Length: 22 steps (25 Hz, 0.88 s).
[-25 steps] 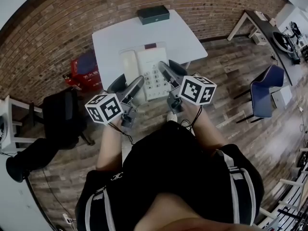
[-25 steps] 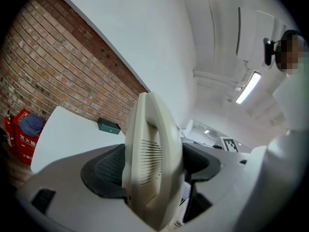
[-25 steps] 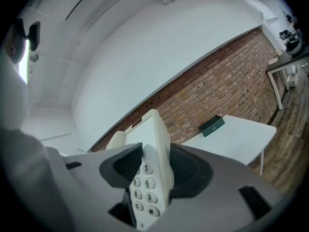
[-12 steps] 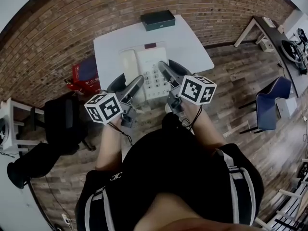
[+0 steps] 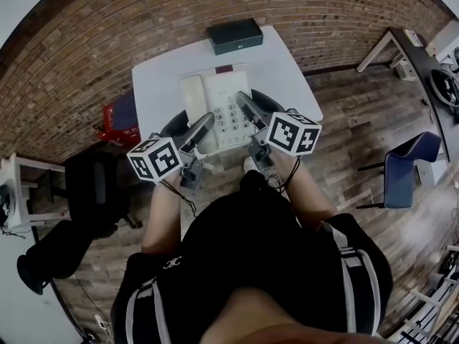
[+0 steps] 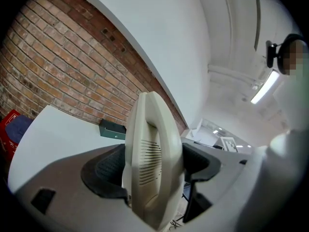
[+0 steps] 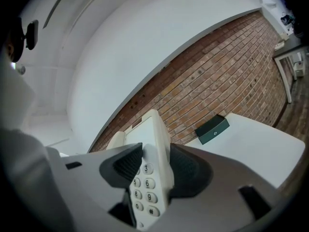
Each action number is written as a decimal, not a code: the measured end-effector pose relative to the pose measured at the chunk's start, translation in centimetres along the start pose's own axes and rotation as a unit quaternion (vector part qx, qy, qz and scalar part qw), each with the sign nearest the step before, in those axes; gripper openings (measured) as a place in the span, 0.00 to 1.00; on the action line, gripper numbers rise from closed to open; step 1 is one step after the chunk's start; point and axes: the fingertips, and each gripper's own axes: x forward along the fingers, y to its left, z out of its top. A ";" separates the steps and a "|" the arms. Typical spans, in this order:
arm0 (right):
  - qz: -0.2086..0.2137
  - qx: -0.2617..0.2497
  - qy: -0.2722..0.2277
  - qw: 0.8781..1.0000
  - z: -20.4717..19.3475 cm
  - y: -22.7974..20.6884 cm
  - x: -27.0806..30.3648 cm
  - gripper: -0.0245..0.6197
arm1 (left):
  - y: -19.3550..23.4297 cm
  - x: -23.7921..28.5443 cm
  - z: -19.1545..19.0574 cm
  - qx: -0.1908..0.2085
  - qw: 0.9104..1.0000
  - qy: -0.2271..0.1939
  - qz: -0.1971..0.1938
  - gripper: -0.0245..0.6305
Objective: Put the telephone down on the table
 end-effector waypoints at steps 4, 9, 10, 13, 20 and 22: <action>-0.004 0.011 0.010 1.000 1.3 -2.6 2.0 0.29 | 1.3 3.0 0.9 -0.010 1.000 0.011 0.007 0.60; -0.004 0.020 0.025 0.999 2.8 -5.7 4.0 0.29 | 2.6 6.6 1.5 -0.020 1.000 0.017 0.015 0.60; -0.005 0.022 0.031 0.999 3.5 -7.0 4.7 0.29 | 3.1 8.1 1.9 -0.025 0.999 0.020 0.018 0.60; -0.006 0.030 0.050 0.998 5.1 -10.5 6.8 0.29 | 4.4 12.1 2.4 -0.039 0.998 0.030 0.029 0.60; -0.011 0.047 0.077 0.996 5.2 -15.6 10.1 0.29 | 7.6 16.7 2.1 -0.057 0.996 0.048 0.052 0.60; -0.022 0.054 0.083 0.995 4.5 -17.0 10.8 0.29 | 8.7 17.7 1.5 -0.064 0.995 0.059 0.057 0.60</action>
